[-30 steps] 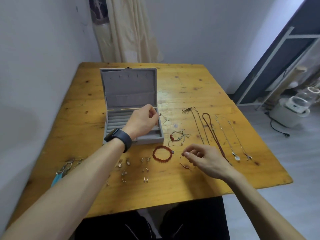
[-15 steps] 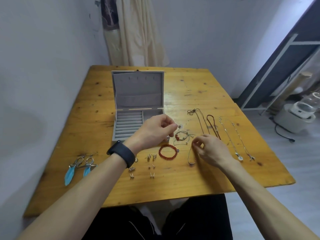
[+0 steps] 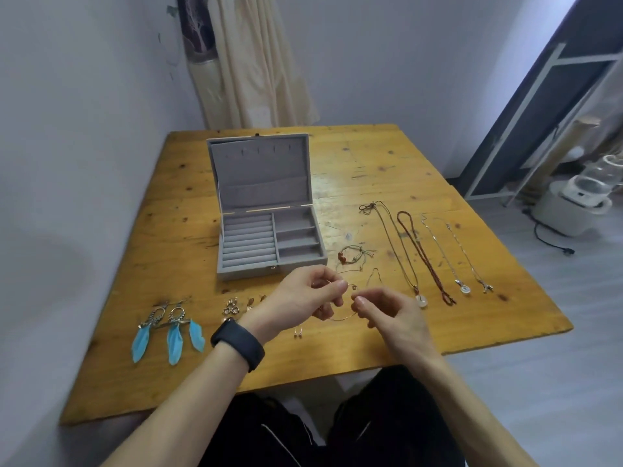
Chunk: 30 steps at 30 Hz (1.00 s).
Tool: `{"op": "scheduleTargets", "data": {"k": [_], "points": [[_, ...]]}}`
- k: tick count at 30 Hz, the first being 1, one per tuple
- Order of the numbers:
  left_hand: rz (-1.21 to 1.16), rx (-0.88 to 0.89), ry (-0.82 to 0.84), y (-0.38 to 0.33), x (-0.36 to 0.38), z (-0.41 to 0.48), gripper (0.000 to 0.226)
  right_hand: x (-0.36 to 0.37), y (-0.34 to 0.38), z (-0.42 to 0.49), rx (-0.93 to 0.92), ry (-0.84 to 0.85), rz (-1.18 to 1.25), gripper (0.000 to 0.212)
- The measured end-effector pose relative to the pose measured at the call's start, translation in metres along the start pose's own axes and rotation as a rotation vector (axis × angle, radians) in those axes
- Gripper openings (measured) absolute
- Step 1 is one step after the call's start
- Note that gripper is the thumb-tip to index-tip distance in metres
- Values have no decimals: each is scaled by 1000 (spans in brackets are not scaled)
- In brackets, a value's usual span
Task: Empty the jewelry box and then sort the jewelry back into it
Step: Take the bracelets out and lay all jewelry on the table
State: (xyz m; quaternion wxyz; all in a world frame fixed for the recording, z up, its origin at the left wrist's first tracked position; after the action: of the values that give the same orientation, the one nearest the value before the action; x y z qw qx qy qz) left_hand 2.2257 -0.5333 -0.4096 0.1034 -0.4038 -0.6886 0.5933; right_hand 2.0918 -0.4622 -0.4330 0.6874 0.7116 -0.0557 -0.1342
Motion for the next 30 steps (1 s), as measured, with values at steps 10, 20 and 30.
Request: {"op": "scheduleTargets", "data": {"k": [10, 20, 30], "points": [[75, -110, -148, 51, 20, -31, 14, -16, -20, -31, -25, -103, -384, 8], [760, 121, -437, 15, 13, -37, 17, -3, -8, -21, -216, -100, -730, 15], [1066, 474, -478, 35, 37, -87, 19, 4, -14, -28, -296, -173, -782, 21]]}}
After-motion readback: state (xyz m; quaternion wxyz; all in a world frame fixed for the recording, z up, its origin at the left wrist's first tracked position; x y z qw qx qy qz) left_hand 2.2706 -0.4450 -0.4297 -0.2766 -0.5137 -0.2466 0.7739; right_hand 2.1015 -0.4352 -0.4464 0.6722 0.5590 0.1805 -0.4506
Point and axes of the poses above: each hand's wrist, its own z-axis towards the middle knuckle, its own x-axis out of the palm, y = z × x, the point moved 10 cm from there along z, towards the middle knuckle, and after that the axes turned 5 degrees about z, right-handed, at the moved point
